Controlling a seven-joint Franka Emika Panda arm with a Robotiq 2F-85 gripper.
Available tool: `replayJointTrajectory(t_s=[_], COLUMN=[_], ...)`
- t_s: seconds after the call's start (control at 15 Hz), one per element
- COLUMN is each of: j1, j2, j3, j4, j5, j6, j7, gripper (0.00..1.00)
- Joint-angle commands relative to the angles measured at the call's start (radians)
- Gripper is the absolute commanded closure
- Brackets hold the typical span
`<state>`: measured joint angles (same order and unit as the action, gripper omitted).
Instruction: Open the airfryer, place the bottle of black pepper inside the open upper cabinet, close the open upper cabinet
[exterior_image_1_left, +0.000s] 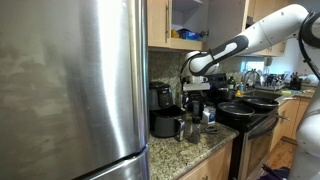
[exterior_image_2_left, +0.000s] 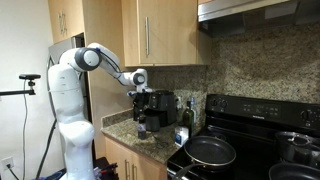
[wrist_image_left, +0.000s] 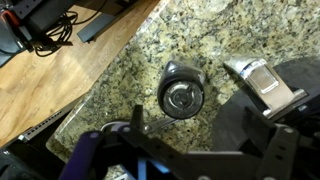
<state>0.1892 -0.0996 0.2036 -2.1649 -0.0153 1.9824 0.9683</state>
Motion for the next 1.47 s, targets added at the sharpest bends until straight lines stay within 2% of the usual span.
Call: replayJointTrajectory(t_s=[0.0,0.33,0.4,0.6,0.8,1.13,1.2,1.27,1.4], j1=[-0.006,-0.006,-0.014,-0.011,-0.006,0.003,0.004,0.006,0.006], j2=[0.0,0.0,0.043,0.06,0.12,0.134,0.135,0.136,0.135], j3=[0.007,0.007,0.002,-0.006,-0.011,-0.015,-0.014,-0.013,-0.015], j4=[0.002,0.002,0.01,-0.028,-0.04,-0.041,-0.044,-0.044,-0.042], j5=[0.002,0.002,-0.007,0.015,0.017,0.004,0.003,-0.002,-0.011], j6=[-0.004,-0.004,0.002,0.07,0.073,0.048,0.054,0.055,0.052], j7=[0.0,0.0,0.013,-0.004,0.007,0.027,0.022,0.028,0.028], gripper=[0.0,0.0,0.0,0.0,0.0,0.0,0.25,0.27,0.42])
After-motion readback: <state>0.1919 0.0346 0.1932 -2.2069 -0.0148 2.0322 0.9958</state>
